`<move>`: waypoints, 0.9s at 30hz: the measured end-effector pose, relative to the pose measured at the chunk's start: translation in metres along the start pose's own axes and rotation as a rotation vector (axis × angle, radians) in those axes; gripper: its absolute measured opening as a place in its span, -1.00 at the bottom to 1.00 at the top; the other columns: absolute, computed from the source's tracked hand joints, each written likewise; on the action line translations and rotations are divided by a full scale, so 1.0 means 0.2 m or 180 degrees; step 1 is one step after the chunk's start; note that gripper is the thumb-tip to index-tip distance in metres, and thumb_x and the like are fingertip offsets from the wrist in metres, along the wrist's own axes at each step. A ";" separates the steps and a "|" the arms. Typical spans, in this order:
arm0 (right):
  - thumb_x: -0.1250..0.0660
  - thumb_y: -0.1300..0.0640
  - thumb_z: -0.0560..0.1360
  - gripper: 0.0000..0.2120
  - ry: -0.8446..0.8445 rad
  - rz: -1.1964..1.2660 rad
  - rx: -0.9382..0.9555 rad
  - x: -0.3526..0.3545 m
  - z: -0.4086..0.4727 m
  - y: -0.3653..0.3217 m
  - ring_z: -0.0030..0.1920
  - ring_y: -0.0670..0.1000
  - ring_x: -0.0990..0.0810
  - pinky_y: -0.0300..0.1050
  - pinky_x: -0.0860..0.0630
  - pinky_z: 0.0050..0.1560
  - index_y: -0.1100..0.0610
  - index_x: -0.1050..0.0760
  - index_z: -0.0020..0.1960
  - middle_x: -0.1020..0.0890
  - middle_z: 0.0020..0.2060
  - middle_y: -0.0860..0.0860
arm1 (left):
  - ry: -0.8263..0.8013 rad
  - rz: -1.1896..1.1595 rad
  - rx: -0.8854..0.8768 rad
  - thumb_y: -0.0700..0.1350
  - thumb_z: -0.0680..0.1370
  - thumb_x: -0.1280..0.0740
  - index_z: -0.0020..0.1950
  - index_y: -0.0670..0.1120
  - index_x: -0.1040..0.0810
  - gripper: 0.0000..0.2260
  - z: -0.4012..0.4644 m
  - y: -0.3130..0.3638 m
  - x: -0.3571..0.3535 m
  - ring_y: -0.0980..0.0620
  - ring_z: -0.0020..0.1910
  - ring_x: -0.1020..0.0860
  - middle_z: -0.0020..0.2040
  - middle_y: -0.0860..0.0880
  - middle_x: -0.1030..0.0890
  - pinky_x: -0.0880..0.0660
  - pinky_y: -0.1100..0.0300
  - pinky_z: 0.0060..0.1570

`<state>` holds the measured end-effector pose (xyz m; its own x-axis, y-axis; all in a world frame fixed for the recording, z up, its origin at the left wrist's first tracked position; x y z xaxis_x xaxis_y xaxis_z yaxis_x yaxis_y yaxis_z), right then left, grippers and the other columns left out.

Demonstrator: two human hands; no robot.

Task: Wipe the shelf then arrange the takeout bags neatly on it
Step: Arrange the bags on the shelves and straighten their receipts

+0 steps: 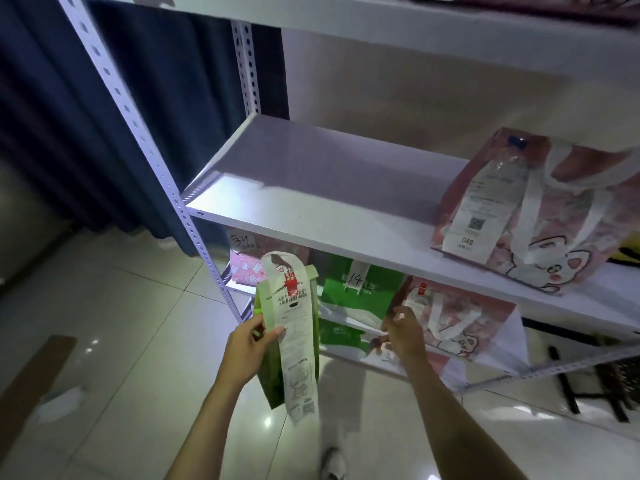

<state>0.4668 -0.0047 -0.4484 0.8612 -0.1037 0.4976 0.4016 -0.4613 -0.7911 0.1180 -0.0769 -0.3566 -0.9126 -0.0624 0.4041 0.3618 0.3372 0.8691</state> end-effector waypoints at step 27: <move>-0.24 0.23 0.67 -0.84 0.0178 0.1097 -0.0122 -0.14 -0.09 -0.06 -0.32 0.07 -0.55 -0.12 -0.48 -0.39 0.06 -0.57 0.14 -0.64 -0.24 0.13 | 0.0447 0.0147 0.0005 -0.06 0.59 -0.41 0.21 -0.02 -0.63 -0.80 -0.06 -0.09 0.29 -0.06 -0.03 -0.64 0.08 0.02 -0.66 -0.66 -0.18 0.02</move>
<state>0.4323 -0.0127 -0.4465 0.9253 -0.3067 0.2230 0.0772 -0.4235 -0.9026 0.0602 -0.0986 -0.3450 -0.8592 -0.1774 0.4798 0.4025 0.3443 0.8482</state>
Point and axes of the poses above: each hand's wrist, its own z-axis towards the middle knuckle, its own x-axis out of the back of the hand, y = z × x, the point moved 8 cm from there along z, towards the middle knuckle
